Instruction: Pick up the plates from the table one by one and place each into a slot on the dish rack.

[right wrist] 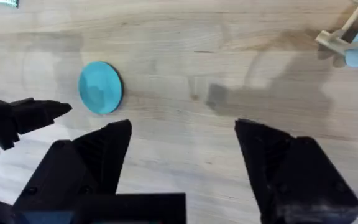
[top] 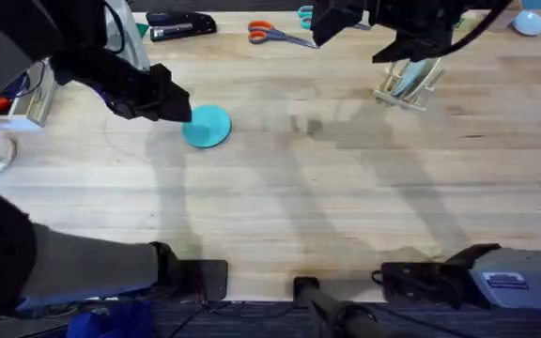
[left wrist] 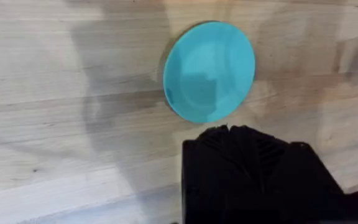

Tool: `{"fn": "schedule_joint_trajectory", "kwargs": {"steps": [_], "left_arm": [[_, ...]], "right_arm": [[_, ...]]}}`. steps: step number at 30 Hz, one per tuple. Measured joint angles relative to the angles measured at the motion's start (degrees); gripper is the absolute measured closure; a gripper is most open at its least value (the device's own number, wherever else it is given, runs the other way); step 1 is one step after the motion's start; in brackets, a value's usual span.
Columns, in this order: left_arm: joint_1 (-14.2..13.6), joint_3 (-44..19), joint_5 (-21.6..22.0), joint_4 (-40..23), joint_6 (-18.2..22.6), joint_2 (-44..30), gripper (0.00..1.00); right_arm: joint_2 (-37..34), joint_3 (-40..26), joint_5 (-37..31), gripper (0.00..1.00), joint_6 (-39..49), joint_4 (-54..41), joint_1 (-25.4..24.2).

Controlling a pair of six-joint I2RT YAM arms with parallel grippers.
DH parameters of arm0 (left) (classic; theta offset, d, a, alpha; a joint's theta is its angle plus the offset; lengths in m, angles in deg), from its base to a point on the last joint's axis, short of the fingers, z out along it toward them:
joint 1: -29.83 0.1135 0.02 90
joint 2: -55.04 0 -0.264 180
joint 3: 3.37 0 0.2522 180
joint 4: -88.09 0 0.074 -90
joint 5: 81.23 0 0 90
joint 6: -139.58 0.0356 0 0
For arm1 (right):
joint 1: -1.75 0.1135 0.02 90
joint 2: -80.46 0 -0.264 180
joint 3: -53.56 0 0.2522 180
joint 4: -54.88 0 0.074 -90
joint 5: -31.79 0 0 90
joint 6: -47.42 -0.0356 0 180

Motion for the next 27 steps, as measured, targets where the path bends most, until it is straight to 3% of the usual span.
{"fn": "schedule_joint_trajectory", "kwargs": {"steps": [11,19,27], "left_arm": [[0.19,-0.02,-0.41,2.26,0.72,-4.25,0.959],[3.69,-0.02,-1.31,2.37,2.13,-4.78,0.958],[3.91,-0.04,-2.33,2.95,3.08,-7.28,0.958]], "right_arm": [[0.00,0.00,0.00,0.007,0.00,-0.02,0.00],[0.00,0.00,0.00,0.007,0.00,-0.02,0.00],[0.00,0.00,0.00,0.005,0.00,-0.02,0.00]]}}
